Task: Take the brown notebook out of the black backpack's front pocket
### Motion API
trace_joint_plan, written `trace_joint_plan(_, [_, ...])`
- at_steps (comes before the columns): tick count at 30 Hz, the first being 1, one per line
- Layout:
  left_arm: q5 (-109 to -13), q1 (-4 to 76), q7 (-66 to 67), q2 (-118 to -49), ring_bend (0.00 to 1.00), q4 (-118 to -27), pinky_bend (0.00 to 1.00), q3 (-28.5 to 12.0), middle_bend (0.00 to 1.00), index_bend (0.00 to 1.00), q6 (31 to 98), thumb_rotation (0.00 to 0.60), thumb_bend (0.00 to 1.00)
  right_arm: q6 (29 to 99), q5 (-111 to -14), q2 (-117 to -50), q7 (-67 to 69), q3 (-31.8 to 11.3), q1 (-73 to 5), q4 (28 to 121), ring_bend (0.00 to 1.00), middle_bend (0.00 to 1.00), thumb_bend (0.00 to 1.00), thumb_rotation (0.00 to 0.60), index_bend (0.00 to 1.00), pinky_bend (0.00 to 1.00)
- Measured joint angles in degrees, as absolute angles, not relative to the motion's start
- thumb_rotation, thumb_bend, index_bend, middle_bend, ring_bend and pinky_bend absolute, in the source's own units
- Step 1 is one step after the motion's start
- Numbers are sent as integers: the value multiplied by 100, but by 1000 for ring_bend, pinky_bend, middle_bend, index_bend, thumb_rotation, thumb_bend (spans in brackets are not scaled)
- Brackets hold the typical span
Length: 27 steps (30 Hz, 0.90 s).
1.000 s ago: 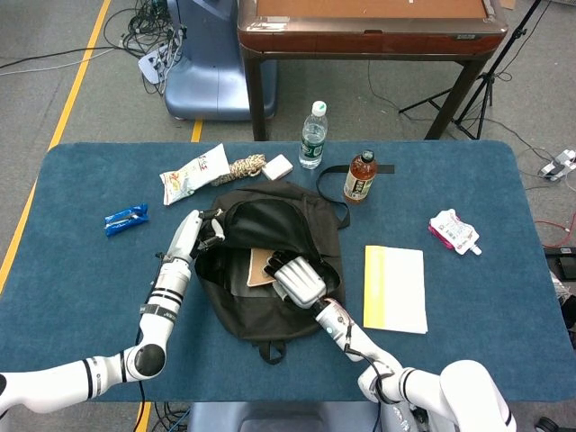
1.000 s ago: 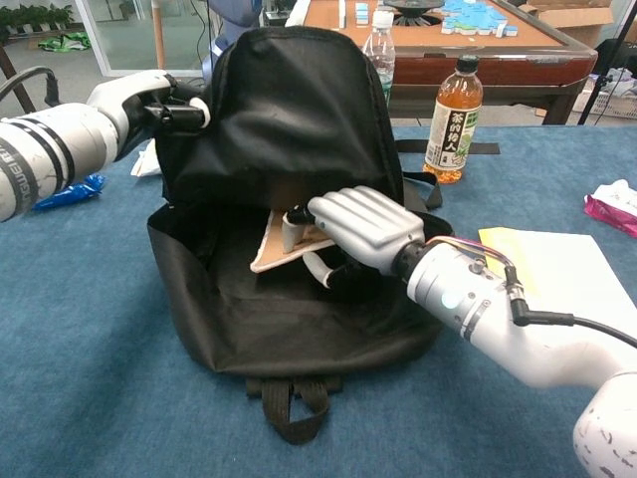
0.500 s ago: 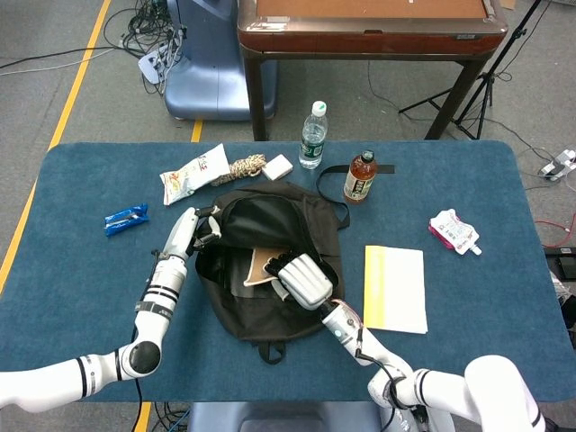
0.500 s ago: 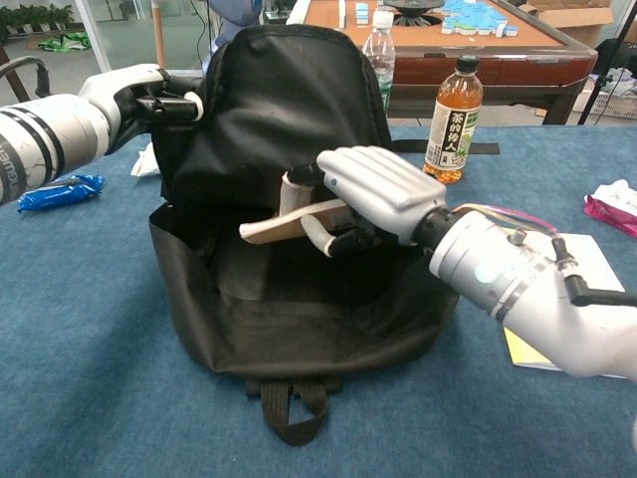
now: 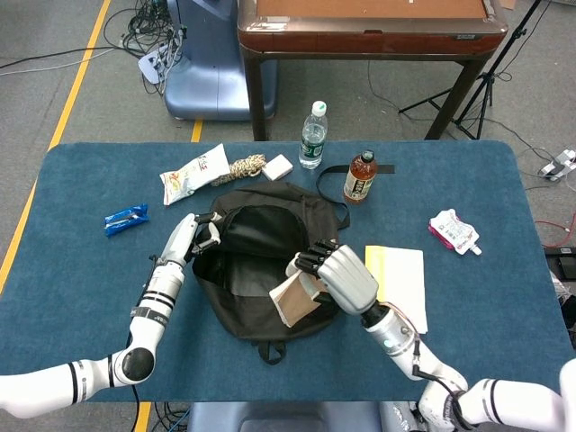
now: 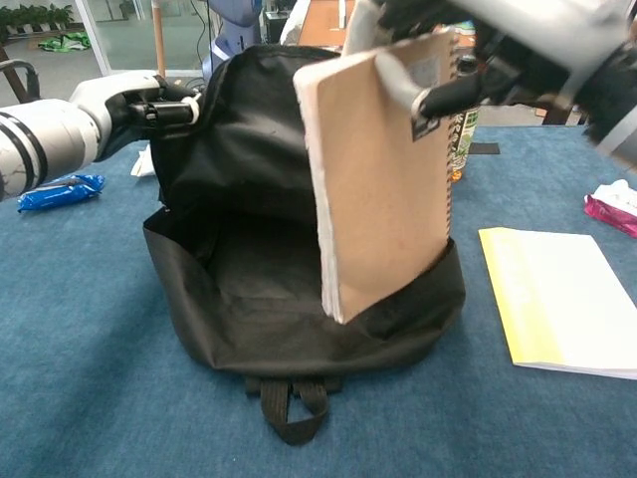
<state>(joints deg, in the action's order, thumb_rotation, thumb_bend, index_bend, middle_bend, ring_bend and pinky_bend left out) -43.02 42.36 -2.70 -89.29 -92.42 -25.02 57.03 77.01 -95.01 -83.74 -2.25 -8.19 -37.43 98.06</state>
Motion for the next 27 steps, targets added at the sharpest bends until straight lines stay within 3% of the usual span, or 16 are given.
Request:
trace_joint_plan(3, [-4418, 4193, -250, -8863, 264, -9348, 182, -2422, 373, 502, 5715, 333, 676, 7893, -9556, -7823, -141, -868, -3585, 10297, 517, 574, 637, 600, 818, 475])
trace_joint_plan(12, [-5165, 3967, -292, -8498, 75, -9796, 164, -2147, 192, 254, 5810, 120, 560, 8231, -9552, -6746, 198, -972, -3139, 10961, 518, 574, 637, 600, 821, 475])
trace_joint_plan(14, [-5357, 3898, -288, -8337, 47, -9969, 153, -2067, 162, 208, 5838, 135, 526, 8276, -9517, -6609, 284, -989, -3056, 11004, 518, 574, 636, 600, 821, 475])
trace_joint_plan(18, [-5601, 3796, -203, -7991, 18, -10272, 143, -1911, 125, 152, 5848, 245, 445, 8309, -9432, -6468, 367, -1028, -2968, 11041, 517, 574, 637, 600, 821, 475])
trace_joint_plan(27, [-5934, 3572, -54, -7575, 13, -10534, 141, -1694, 113, 134, 6083, 261, 372, 7697, -9051, -6600, 471, -1012, -3090, 10957, 518, 572, 636, 600, 822, 475])
